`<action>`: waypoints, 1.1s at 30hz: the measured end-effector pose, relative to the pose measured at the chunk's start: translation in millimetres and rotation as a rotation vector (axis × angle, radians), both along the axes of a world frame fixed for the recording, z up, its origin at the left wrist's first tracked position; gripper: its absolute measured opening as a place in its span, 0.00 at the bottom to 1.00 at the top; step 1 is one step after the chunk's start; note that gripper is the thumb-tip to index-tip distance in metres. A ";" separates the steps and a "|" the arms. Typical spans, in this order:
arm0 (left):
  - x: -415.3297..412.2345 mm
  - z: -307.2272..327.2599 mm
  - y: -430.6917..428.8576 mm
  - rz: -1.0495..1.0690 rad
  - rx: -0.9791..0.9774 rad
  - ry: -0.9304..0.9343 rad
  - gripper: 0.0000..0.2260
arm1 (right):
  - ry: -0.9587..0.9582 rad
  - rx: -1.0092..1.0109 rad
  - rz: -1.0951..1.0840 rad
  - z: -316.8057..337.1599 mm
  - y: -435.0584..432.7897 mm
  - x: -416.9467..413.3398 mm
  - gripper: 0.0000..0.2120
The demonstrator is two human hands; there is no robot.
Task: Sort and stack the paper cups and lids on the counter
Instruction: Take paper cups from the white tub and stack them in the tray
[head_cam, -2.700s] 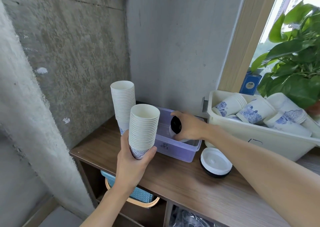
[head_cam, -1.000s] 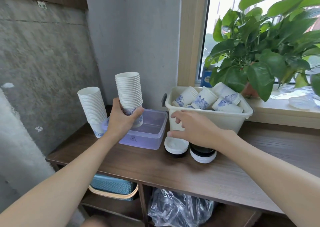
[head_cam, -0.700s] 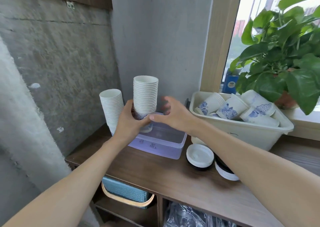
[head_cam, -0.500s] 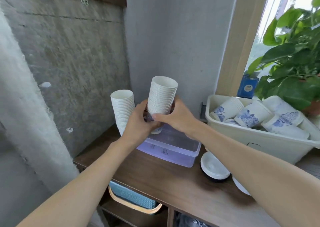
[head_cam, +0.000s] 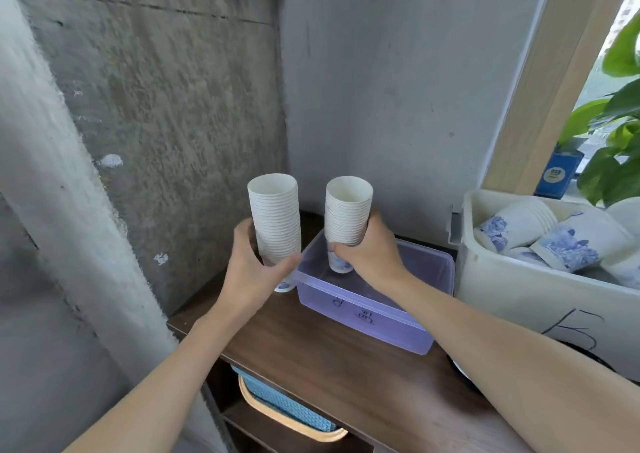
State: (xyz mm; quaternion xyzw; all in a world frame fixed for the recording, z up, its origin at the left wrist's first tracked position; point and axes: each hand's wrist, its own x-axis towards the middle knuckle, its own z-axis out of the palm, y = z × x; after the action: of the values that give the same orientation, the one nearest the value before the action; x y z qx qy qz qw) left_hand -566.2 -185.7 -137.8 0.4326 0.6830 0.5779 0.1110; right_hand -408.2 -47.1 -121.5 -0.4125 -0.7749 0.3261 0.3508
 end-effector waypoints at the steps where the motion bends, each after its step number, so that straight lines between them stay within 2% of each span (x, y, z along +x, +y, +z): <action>1: -1.9 -3.3 2.4 -0.039 -0.023 -0.020 0.40 | -0.017 0.012 0.000 -1.5 0.4 -1.5 0.29; 6: -11.3 -9.9 12.2 0.012 -0.026 -0.025 0.33 | -0.148 0.087 -0.021 -3.1 3.3 -0.5 0.28; 10: -13.2 -5.3 14.4 0.059 -0.038 0.024 0.31 | -0.272 0.322 -0.081 -3.2 4.5 4.0 0.30; 12: -12.9 -0.4 11.2 0.091 -0.006 0.035 0.29 | -0.327 0.366 -0.095 -2.0 7.1 4.8 0.31; 16: -12.5 24.2 5.2 0.122 0.076 0.024 0.26 | -0.294 0.278 -0.063 0.1 12.7 5.9 0.33; 20: -1.6 55.7 5.3 0.059 0.163 0.018 0.23 | -0.285 0.244 -0.013 2.7 13.6 8.0 0.32; 23: 15.1 70.7 8.5 -0.017 0.189 0.023 0.27 | -0.284 0.212 0.024 5.9 13.2 11.7 0.30; 33: 33.8 45.9 19.0 -0.106 0.026 0.042 0.31 | -0.310 0.181 0.025 6.0 9.1 43.0 0.24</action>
State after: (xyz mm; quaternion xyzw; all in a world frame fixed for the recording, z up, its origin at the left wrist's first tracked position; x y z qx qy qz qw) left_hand -532.4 -166.7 -91.9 0.4815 0.6538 0.5709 0.1216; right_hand -365.2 -37.9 -115.5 -0.4148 -0.8510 0.1919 0.2586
